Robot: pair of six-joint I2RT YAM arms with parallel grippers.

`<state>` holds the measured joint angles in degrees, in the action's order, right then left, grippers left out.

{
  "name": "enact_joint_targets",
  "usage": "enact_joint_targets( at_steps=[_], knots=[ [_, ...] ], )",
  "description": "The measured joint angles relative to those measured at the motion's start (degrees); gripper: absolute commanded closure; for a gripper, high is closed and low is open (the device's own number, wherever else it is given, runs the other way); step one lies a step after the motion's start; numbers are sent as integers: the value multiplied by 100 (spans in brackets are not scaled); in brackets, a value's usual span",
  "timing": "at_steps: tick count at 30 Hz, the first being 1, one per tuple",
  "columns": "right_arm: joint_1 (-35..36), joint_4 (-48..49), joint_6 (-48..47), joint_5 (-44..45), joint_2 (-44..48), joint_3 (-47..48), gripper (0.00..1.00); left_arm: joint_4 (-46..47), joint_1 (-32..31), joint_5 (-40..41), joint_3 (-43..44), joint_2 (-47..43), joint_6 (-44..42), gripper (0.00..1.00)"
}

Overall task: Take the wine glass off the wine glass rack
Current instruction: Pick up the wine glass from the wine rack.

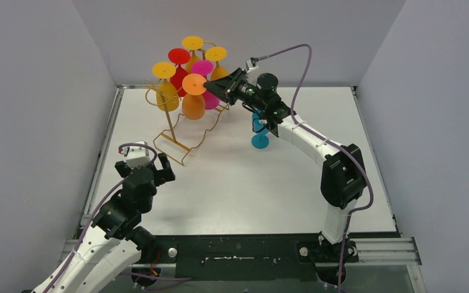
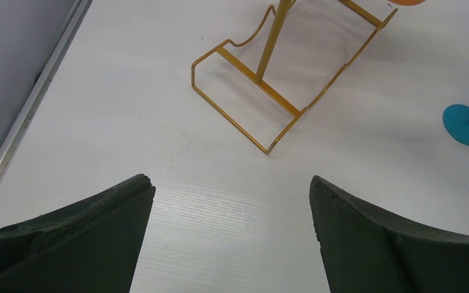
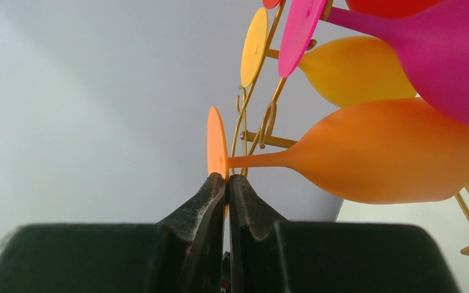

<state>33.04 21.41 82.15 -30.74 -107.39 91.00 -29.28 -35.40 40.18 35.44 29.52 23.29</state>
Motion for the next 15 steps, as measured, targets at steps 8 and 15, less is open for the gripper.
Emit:
enact_joint_targets(
  at_steps=[8,15],
  knots=[
    [0,166,118,-35,295,-540,100,0,0,-2,-4,2,0,2],
    [2,286,125,-210,560,-885,100,0,0,-15,-4,2,0,3]
  ],
)
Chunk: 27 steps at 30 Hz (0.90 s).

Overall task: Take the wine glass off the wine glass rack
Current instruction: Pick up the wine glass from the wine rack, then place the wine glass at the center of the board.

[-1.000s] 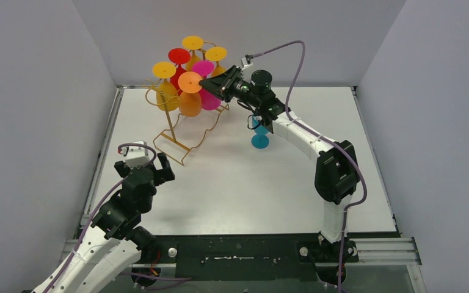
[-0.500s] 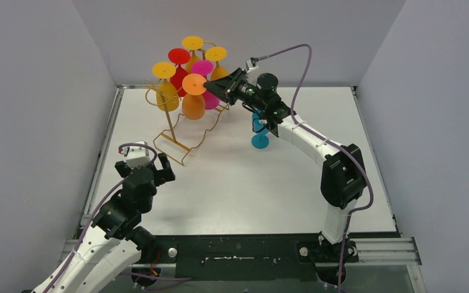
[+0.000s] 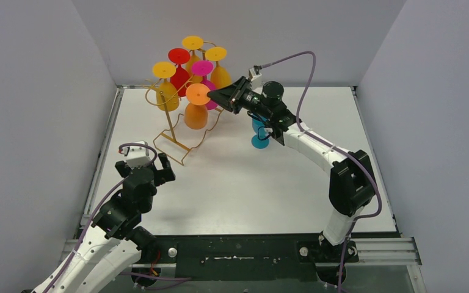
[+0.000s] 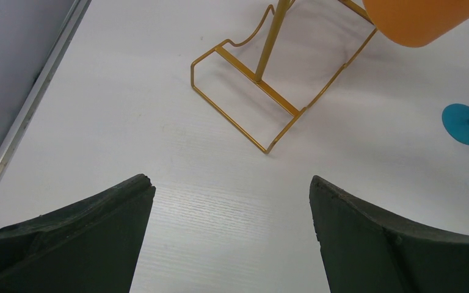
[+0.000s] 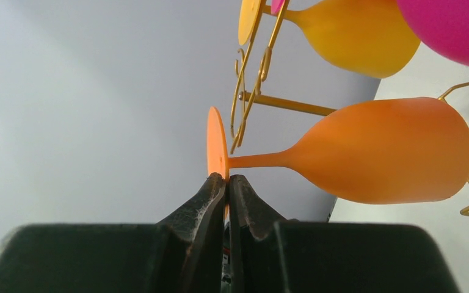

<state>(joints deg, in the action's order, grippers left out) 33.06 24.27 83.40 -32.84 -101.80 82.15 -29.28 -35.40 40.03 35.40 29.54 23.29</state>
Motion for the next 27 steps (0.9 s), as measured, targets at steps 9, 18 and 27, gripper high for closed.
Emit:
enact_joint_targets(
  at_steps=[9,18,27],
  knots=[
    [22,-262,-564,-197,625,-540,100,2,0,-72,0,9,-2,3],
    [42,-837,-1628,-367,1405,-1161,100,42,0,-286,-20,-166,0,4],
    [125,-1445,-2699,-599,1969,-1604,100,111,0,-944,-39,-214,299,3]
  ],
)
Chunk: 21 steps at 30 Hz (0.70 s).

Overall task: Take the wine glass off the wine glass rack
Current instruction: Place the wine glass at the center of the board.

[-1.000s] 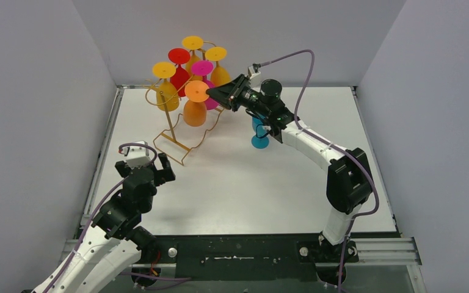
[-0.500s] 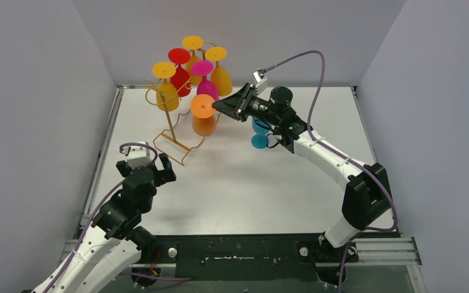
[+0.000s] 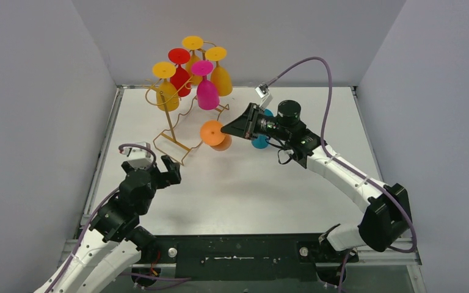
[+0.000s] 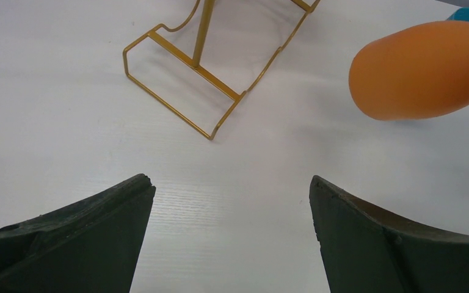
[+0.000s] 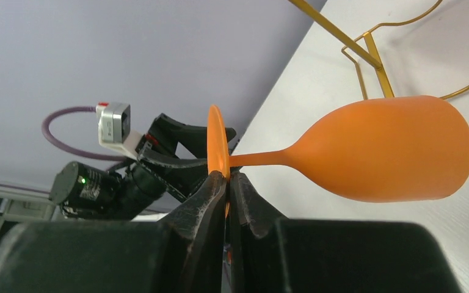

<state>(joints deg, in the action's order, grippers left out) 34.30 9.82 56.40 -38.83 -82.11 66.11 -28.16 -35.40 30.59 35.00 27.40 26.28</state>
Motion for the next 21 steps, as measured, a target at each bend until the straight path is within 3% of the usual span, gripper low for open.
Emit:
enact_joint_targets(
  at_steps=[8,15,21],
  knots=[
    [177,-304,-855,0,835,-688,100,-267,0,-1003,413,-90,446,8],
    [260,50,-966,50,1163,-1523,100,15,7,-2369,726,-361,708,14],
    [590,466,-984,138,1163,-1753,100,649,22,-3639,636,-186,1047,31]
  ],
)
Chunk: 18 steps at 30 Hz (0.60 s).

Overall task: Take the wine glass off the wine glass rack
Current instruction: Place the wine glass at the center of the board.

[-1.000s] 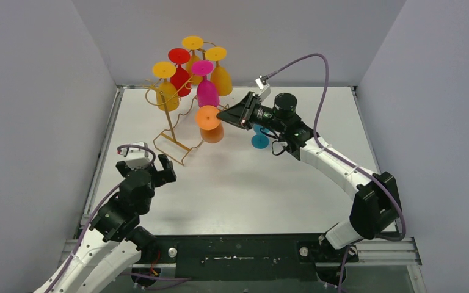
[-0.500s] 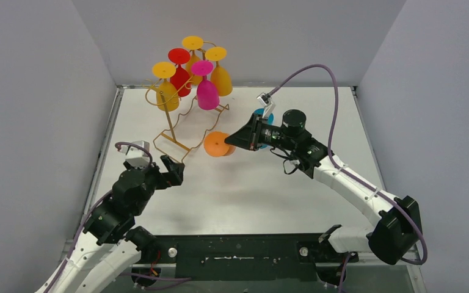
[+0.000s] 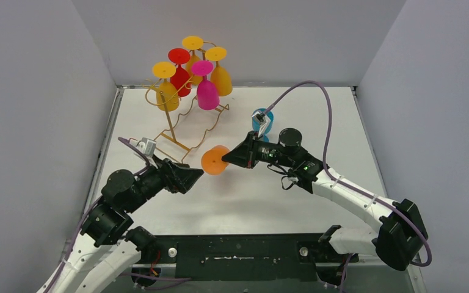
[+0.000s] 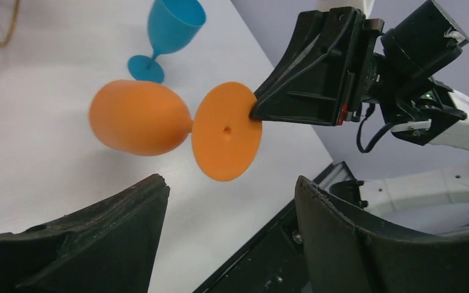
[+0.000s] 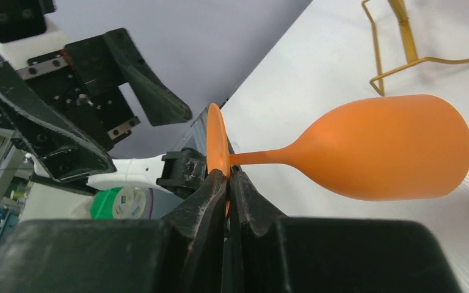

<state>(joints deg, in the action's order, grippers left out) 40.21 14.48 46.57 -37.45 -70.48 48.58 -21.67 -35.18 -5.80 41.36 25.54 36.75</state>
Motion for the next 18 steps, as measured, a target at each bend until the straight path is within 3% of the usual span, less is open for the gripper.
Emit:
enact_joint_targets(
  at_steps=[6,11,18],
  knots=[
    [280,437,-109,22,26,-55,100,966,2,-811,-586,195,629,41],
    [291,675,-92,68,138,-240,100,1342,2,-1150,-772,227,896,52],
    [291,1049,70,33,155,-267,100,1847,13,-1434,-979,264,1145,60]
  ],
)
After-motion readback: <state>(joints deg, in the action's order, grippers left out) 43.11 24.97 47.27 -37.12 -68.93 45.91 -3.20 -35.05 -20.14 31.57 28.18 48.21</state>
